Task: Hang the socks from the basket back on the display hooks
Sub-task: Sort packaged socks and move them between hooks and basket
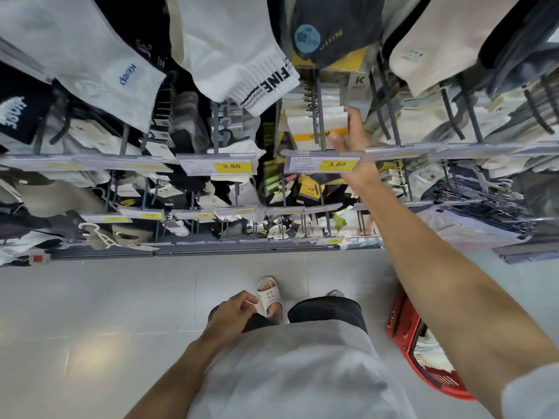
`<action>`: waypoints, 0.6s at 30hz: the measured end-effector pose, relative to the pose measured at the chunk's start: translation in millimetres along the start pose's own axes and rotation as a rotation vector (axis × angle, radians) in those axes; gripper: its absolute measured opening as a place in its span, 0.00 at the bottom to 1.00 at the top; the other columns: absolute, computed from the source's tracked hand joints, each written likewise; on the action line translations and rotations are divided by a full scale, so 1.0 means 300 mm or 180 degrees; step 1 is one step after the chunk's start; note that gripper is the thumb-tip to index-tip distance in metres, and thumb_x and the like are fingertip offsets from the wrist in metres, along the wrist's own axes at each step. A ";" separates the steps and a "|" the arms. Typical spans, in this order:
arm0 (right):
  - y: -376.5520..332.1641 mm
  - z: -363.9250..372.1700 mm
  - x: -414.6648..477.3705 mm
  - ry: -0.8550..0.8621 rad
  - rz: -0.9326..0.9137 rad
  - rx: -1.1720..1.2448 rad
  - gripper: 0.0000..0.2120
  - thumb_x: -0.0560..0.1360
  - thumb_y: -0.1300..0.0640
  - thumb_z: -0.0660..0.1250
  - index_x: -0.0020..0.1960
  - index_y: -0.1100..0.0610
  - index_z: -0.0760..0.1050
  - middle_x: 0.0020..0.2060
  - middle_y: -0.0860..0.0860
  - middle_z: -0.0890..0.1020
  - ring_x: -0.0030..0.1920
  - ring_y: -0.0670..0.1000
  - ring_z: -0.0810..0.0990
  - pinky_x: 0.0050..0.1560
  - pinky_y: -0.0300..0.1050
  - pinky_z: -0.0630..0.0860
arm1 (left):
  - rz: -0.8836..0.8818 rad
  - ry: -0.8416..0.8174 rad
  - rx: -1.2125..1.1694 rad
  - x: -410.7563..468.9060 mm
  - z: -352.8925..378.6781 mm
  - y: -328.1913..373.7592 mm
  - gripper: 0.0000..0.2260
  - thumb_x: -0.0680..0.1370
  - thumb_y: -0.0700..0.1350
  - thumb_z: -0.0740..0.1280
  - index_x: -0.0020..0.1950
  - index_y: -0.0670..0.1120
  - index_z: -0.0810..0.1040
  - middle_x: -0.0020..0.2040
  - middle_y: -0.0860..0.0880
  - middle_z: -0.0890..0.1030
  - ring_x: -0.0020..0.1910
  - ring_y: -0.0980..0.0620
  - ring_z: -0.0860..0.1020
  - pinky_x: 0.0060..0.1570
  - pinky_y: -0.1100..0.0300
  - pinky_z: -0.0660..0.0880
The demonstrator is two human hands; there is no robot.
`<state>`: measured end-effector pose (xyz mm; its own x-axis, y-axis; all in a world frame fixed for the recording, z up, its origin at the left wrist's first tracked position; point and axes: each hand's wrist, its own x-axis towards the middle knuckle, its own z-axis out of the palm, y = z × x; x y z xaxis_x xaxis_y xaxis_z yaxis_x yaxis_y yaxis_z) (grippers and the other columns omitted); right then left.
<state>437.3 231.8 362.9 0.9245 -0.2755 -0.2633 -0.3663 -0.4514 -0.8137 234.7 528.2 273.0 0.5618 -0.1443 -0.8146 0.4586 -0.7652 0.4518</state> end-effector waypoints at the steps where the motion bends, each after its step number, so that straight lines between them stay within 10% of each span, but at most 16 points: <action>1: 0.000 0.001 0.007 0.0066 -0.0197 -0.0019 0.02 0.82 0.65 0.61 0.52 0.61 0.68 0.34 0.49 0.67 0.28 0.39 0.73 0.29 0.28 0.67 | -0.0052 0.0005 0.0012 0.005 0.002 0.005 0.08 0.81 0.44 0.62 0.56 0.52 0.79 0.56 0.48 0.83 0.55 0.48 0.80 0.62 0.50 0.75; 10: 0.102 0.042 -0.072 -0.0010 -0.0372 -0.0124 0.11 0.80 0.60 0.62 0.62 0.60 0.75 0.45 0.49 0.82 0.41 0.36 0.82 0.39 0.29 0.75 | -0.0051 -0.0152 0.0169 0.030 0.109 0.116 0.06 0.80 0.44 0.64 0.52 0.54 0.79 0.50 0.49 0.84 0.50 0.50 0.82 0.56 0.53 0.78; 13: 0.244 -0.010 -0.206 -0.0080 -0.0381 -0.0339 0.16 0.80 0.60 0.62 0.67 0.58 0.69 0.61 0.57 0.78 0.58 0.57 0.80 0.53 0.48 0.75 | -0.0111 -0.0214 0.0257 0.054 0.197 0.181 0.06 0.79 0.44 0.65 0.46 0.56 0.78 0.47 0.48 0.84 0.45 0.49 0.82 0.39 0.56 0.74; 18: 0.714 -0.202 -0.620 -0.0447 0.0390 -0.0259 0.20 0.80 0.63 0.61 0.71 0.58 0.69 0.64 0.59 0.77 0.61 0.60 0.78 0.61 0.53 0.75 | -0.0072 -0.0407 0.0455 0.096 0.430 0.303 0.04 0.74 0.50 0.67 0.45 0.60 0.80 0.47 0.47 0.84 0.38 0.48 0.81 0.30 0.58 0.69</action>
<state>180.5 135.1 269.0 0.8760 -0.2140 -0.4322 -0.4790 -0.4903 -0.7281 203.7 373.4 243.7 0.4561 -0.1976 -0.8677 0.3627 -0.8491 0.3840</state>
